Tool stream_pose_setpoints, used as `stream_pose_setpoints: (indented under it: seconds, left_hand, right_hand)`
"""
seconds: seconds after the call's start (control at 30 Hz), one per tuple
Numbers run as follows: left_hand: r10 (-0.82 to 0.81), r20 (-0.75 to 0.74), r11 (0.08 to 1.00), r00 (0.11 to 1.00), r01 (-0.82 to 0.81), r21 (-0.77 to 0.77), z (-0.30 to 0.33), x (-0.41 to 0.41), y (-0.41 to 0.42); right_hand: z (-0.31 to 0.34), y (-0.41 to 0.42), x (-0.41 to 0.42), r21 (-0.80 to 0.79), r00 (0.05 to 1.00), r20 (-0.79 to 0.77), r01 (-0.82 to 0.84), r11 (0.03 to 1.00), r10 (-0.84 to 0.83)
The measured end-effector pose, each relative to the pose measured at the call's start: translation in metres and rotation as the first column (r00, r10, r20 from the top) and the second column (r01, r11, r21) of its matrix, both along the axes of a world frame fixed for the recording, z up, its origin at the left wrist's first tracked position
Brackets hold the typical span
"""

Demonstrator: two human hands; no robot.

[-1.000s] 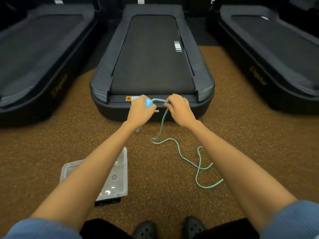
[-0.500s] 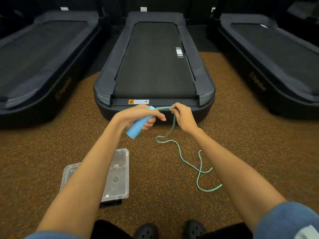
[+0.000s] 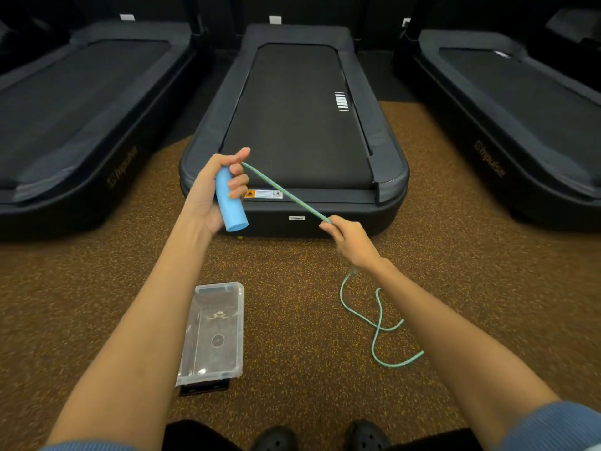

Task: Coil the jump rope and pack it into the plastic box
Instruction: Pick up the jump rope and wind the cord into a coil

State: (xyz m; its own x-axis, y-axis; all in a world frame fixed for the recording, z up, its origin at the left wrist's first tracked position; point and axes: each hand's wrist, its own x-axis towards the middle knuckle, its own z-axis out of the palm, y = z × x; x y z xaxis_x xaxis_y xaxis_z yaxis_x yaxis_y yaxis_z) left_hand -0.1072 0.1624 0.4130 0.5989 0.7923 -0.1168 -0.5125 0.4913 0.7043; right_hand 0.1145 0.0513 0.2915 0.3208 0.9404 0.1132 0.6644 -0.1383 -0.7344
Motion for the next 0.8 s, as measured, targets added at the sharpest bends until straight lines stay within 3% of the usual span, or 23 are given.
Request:
stream_pose_setpoints:
  seconds: [0.1, 0.23, 0.4, 0.5, 0.67, 0.8]
  left_hand:
    - [0.132, -0.028, 0.991, 0.991, -0.131, 0.032, -0.002, 0.005, 0.001]
    - [0.175, -0.012, 0.978, 0.984, -0.173, 0.119, -0.005, 0.011, 0.007]
    - [0.231, -0.206, 0.945, 0.951, -0.169, 0.278, -0.014, 0.013, 0.009]
    - [0.146, -0.366, 0.942, 0.919, -0.016, 0.335, -0.020, 0.018, 0.002]
    - [-0.135, -0.578, 0.899, 0.805, 0.344, 0.269, -0.021, 0.027, -0.020]
    - [-0.324, -0.528, 0.867, 0.785, 0.469, 0.166, -0.017, 0.034, -0.034]
  right_hand:
    - [0.003, -0.001, -0.006, -0.072, 0.986, 0.134, -0.093, 0.993, 0.103]
    - [0.019, 0.005, -0.022, -0.144, 0.896, 0.352, -0.233, 0.962, 0.270]
    - [0.056, 0.011, -0.039, -0.194, 0.788, 0.422, -0.403, 0.894, 0.447]
    - [0.084, 0.012, -0.045, -0.198, 0.779, 0.401, -0.440, 0.876, 0.482]
    - [0.117, 0.013, -0.044, -0.165, 0.821, 0.354, -0.417, 0.894, 0.448]
    - [0.123, 0.011, -0.039, -0.103, 0.870, 0.295, -0.382, 0.918, 0.395]
